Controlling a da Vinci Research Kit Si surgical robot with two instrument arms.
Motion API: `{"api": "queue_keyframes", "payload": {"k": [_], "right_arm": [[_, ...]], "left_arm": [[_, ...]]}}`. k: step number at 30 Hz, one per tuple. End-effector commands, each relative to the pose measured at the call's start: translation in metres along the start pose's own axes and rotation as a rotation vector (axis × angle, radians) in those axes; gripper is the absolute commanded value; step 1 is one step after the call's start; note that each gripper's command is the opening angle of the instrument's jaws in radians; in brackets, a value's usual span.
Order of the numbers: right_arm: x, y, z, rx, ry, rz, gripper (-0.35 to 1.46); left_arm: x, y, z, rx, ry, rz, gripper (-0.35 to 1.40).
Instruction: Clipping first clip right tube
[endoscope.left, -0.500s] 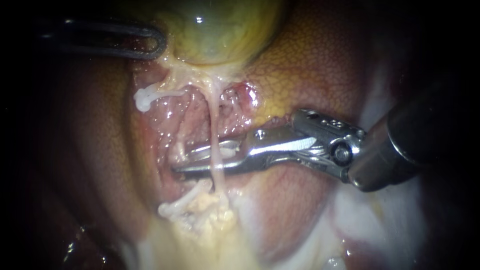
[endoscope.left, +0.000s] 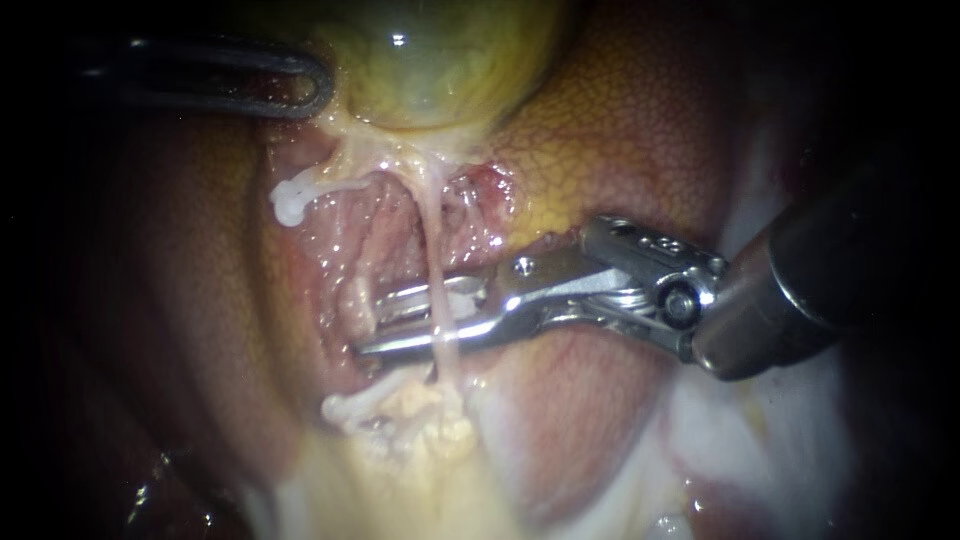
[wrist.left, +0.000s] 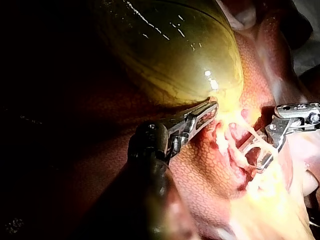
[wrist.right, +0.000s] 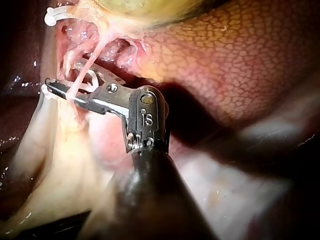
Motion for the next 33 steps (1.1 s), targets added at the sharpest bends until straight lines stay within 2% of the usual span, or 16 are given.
{"api": "queue_keyframes", "payload": {"k": [1,7,12,15,21,27,33], "right_arm": [[-0.0001,0.0001,0.0001,-0.011,0.006,-0.001,0.5],[-0.0009,0.0012,-0.0003,-0.041,0.013,-0.036,0.5],[-0.0017,0.0024,-0.0008,-0.118,-0.047,-0.069,0.5],[-0.0019,0.0029,-0.0014,-0.151,-0.053,-0.086,0.5],[-0.0019,0.003,-0.003,-0.205,-0.081,-0.115,0.5],[-0.002,0.003,-0.0045,-0.219,-0.105,-0.141,0.5],[-0.0018,0.0027,-0.0056,-0.213,-0.11,-0.169,0.5]], "left_arm": [[0.0,0.0,0.0,0.001,0.0,0.0,-0.35],[0.0,0.0,0.0,0.001,0.0,0.001,-0.35],[0.0,0.0,0.0,0.001,0.0,0.001,-0.35],[0.0,0.0,0.0,0.001,0.0,0.001,-0.35],[0.0,0.0,-0.0001,0.001,0.0,0.001,-0.35],[0.0,0.0,-0.0001,0.001,0.0,0.001,-0.35],[0.0001,0.0,-0.0002,0.002,0.0,0.001,-0.35]]}}
